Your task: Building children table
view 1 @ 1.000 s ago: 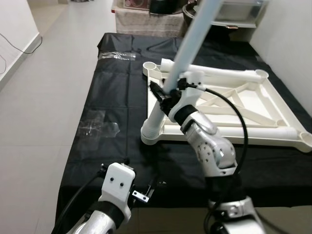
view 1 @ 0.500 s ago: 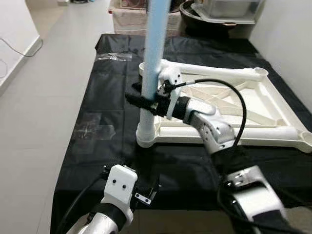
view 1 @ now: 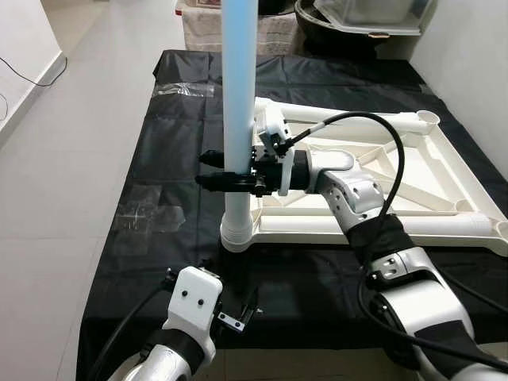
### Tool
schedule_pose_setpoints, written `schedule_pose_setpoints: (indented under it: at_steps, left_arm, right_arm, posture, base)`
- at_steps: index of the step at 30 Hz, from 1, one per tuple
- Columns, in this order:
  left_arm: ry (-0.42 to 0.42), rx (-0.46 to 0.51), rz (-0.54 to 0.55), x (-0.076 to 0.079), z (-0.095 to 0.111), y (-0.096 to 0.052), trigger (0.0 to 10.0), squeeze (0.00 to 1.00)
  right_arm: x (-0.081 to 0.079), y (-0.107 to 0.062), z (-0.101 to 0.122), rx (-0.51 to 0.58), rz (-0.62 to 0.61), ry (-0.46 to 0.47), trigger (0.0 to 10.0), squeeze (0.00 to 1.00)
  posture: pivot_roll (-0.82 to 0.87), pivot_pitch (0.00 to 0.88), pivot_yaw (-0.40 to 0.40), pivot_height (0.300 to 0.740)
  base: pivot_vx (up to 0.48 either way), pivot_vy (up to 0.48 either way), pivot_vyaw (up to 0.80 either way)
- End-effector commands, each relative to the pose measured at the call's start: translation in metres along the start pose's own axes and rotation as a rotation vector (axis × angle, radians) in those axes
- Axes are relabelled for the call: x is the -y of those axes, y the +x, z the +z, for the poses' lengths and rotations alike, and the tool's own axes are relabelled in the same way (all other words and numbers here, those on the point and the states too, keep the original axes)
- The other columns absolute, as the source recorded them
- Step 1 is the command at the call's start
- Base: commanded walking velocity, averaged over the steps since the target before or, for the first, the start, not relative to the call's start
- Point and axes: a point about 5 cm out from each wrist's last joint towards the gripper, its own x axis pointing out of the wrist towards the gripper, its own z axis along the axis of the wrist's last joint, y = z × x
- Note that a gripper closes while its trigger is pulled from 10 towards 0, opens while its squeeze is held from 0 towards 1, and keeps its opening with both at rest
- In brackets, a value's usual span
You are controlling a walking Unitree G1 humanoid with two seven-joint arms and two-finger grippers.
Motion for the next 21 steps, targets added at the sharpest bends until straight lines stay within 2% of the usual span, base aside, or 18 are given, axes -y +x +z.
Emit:
schedule_pose_setpoints:
  at_steps: [1,6,10,16,18,19,20,21]
  left_arm:
    - [-0.001,-0.011,-0.002,0.002,-0.001,-0.001,10.0,0.00]
    - [-0.002,-0.011,-0.002,0.001,-0.001,0.000,10.0,0.00]
    - [0.000,-0.012,-0.003,0.002,-0.003,0.000,10.0,0.00]
    - [0.001,-0.014,-0.004,0.002,-0.004,-0.001,10.0,0.00]
    - [0.001,-0.015,-0.006,0.002,-0.004,-0.001,10.0,0.00]
    - [0.003,-0.015,-0.008,0.001,-0.004,-0.001,10.0,0.00]
    - [0.003,-0.015,-0.008,0.001,-0.004,-0.001,10.0,0.00]
    - [0.005,-0.015,-0.009,0.001,-0.004,0.000,10.0,0.00]
  right_arm:
    - [-0.011,0.004,-0.051,-0.077,0.000,0.182,0.0,0.00]
    - [-0.024,-0.006,-0.055,-0.005,0.080,0.246,0.0,0.00]
    - [-0.030,-0.013,-0.066,-0.011,0.016,0.246,0.0,0.00]
    - [-0.036,-0.015,-0.071,-0.016,-0.005,0.235,0.0,0.00]
    - [-0.035,-0.016,-0.074,-0.033,-0.042,0.222,0.0,0.00]
    - [-0.033,-0.016,-0.076,-0.065,-0.118,0.201,0.0,0.00]
    - [-0.033,-0.016,-0.076,-0.065,-0.118,0.201,0.0,0.00]
    - [-0.030,-0.018,-0.076,-0.101,-0.201,0.175,0.0,0.00]
  posture:
    - [0.08,0.225,-0.089,0.740]
    - [0.08,0.223,-0.087,0.740]
    - [0.08,0.203,-0.086,0.740]
    - [0.08,0.196,-0.082,0.740]
    - [0.08,0.194,-0.081,0.740]
    - [0.07,0.195,-0.078,0.740]
    - [0.07,0.195,-0.078,0.740]
    - [0.08,0.195,-0.077,0.740]
  base:
    - [0.000,0.000,0.00]
    - [0.000,0.000,0.00]
    - [0.000,0.000,0.00]
    - [0.000,0.000,0.00]
    - [0.000,0.000,0.00]
    - [0.000,0.000,0.00]
    - [0.000,0.000,0.00]
    - [0.000,0.000,0.00]
